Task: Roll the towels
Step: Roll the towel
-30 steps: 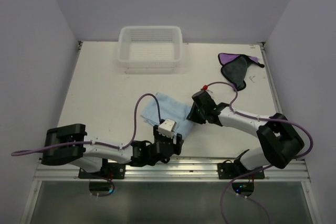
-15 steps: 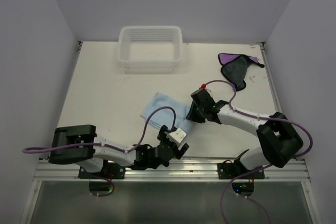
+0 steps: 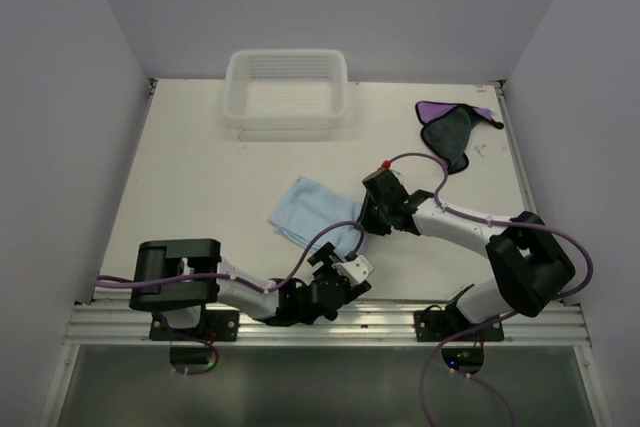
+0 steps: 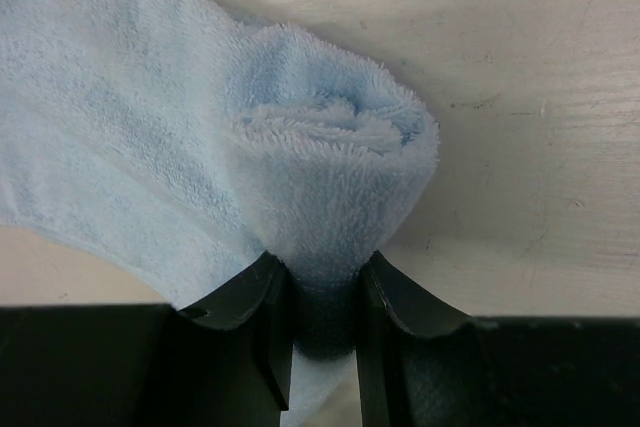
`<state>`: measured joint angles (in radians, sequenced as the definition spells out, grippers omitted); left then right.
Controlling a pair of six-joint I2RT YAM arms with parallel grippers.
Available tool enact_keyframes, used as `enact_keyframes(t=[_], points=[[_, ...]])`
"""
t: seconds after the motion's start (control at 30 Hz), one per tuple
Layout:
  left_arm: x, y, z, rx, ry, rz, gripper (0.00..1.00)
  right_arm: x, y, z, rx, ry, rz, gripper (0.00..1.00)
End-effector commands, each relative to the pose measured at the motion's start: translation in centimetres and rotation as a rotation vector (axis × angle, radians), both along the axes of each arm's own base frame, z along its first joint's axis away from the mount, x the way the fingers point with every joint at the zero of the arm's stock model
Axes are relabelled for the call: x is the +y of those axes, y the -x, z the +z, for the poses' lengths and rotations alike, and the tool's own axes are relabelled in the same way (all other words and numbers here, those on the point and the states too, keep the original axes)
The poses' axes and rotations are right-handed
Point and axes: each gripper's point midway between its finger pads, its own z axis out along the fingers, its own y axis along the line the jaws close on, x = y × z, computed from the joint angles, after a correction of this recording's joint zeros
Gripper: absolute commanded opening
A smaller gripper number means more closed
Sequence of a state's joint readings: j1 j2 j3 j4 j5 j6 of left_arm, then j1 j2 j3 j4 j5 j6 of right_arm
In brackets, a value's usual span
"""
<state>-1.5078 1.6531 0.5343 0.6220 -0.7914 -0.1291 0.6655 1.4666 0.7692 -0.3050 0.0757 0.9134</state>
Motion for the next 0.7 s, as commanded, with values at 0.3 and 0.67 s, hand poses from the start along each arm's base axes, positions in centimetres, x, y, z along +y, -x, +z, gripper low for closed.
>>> enact_keyframes(t=[0.3, 0.67], points=[[-1.7, -1.1, 1.3, -0.056, 0.051, 0.061, 0.77, 0.8, -0.6, 1.0, -0.003, -0.011, 0.035, 0.25], [-1.9, -1.2, 0.5, 0.016, 0.107, 0.075, 0.33, 0.7, -0.4, 0.8, 0.003, -0.006, 0.044, 0.25]])
